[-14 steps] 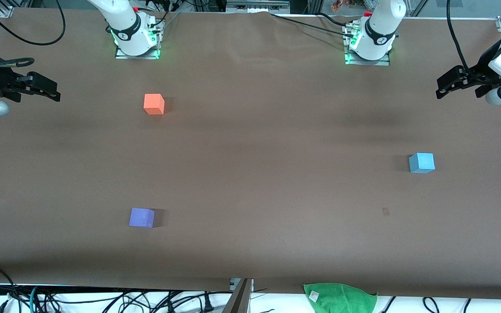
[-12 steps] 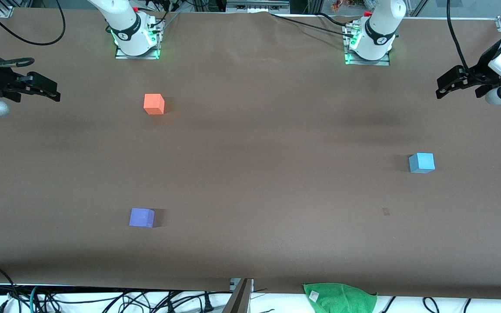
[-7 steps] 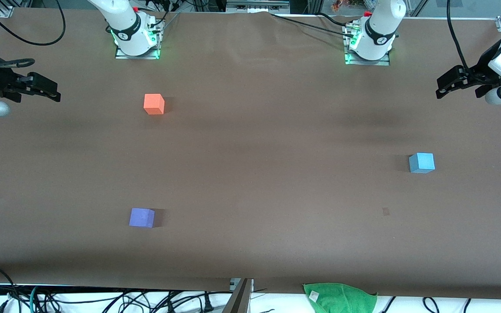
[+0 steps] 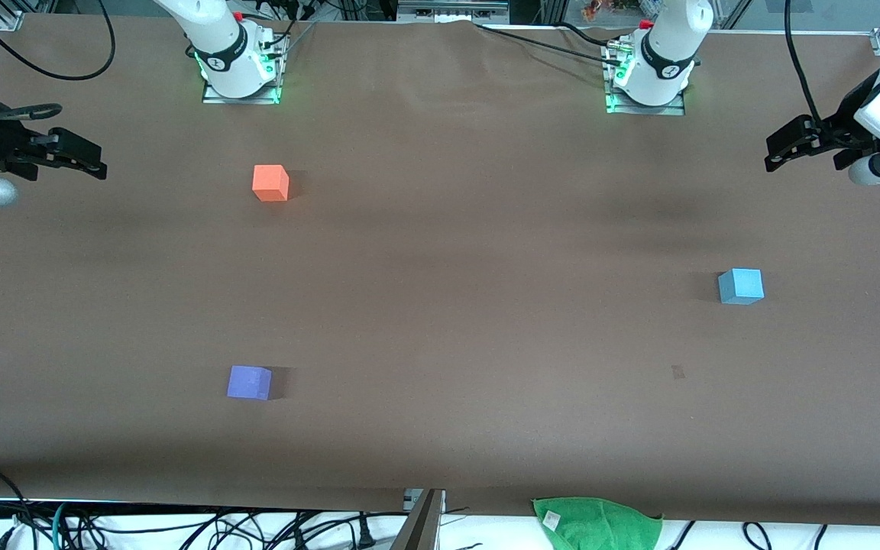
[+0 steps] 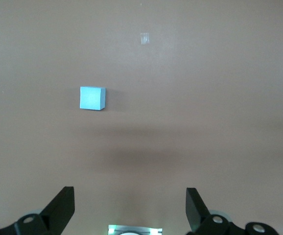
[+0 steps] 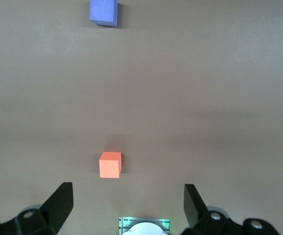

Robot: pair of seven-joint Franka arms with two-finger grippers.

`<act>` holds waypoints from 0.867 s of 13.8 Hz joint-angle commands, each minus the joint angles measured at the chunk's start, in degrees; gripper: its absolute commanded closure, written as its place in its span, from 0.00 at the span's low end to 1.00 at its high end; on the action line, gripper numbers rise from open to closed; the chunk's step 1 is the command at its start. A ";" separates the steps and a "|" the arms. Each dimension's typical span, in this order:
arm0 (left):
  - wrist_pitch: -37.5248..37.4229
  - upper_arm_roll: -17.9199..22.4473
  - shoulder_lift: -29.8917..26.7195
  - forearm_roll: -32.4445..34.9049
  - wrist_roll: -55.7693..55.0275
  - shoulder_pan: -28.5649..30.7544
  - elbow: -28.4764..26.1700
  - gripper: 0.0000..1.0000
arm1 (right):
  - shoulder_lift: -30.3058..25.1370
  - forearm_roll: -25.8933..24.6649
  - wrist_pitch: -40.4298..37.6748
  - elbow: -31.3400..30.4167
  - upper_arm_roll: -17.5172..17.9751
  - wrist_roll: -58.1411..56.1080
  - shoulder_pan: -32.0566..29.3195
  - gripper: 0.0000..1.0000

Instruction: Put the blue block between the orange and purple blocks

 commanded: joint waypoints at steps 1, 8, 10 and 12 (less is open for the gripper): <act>-0.75 -0.14 0.29 1.45 0.03 -0.10 0.92 0.00 | -0.04 -0.66 0.18 0.24 0.07 -0.03 0.20 0.00; 0.31 0.04 0.99 1.45 0.20 0.16 0.74 0.00 | -0.04 -0.66 0.18 0.33 0.07 -0.03 0.12 0.00; 0.40 0.04 1.60 1.88 0.20 0.16 0.74 0.00 | -0.04 -0.66 0.27 0.33 -0.02 -0.03 0.12 0.00; 0.49 0.12 1.78 2.24 0.20 0.16 0.74 0.00 | -0.04 -0.58 0.18 0.33 -0.02 -0.03 0.12 0.00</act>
